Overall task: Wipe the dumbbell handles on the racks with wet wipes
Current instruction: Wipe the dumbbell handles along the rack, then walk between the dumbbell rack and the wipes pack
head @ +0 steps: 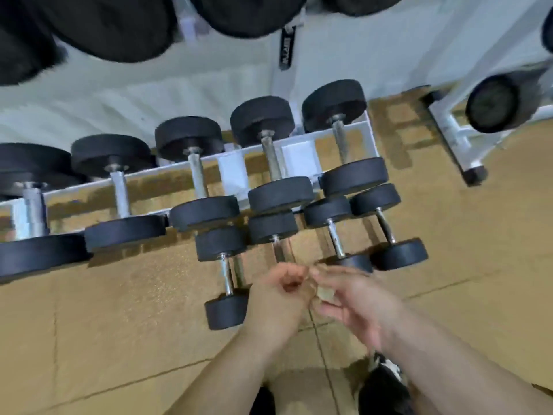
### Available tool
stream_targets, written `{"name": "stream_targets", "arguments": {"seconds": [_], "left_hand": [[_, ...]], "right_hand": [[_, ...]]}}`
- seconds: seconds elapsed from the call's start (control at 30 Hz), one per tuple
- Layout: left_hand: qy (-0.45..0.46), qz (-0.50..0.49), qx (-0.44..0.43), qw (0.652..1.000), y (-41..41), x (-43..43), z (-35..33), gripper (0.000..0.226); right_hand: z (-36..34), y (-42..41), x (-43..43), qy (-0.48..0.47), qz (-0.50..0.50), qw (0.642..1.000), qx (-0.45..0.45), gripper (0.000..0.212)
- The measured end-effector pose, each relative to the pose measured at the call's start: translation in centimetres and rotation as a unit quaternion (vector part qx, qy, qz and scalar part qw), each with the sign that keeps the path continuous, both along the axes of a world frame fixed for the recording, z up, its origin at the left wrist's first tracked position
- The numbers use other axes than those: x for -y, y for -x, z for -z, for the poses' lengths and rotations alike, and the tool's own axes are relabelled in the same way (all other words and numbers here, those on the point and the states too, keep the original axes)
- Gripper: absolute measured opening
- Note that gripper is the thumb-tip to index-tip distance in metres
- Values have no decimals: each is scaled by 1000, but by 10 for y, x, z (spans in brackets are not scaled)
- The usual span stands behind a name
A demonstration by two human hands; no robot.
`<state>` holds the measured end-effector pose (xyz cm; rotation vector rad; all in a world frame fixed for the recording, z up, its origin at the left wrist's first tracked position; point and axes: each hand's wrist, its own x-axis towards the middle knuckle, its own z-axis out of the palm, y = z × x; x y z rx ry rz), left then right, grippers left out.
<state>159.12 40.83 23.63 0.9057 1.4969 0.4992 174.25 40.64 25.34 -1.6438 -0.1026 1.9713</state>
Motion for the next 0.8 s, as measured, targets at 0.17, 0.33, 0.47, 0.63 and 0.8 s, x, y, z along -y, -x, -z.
{"name": "stream_targets", "arguments": {"seconds": [0.17,0.33,0.47,0.63,0.8], "left_hand": [[-16,79,-14,997,-29,17,-117,18],[5,206,-15,978,-85,64,-185,15],[24,316,-8,948,-155,126,-206,20],[64,423,2,904,-243,238,-205,26],[70,547,-49,832,-315,338,-180,19]], "right_hand": [[-135,-28,46,-4,90,996,-4,15],[-187,-69,129,18,186,980,62,27],[-188,-125,210,43,276,957,81,31],[-182,-190,341,81,359,927,80,22],[-163,-260,470,188,399,870,220,15]]}}
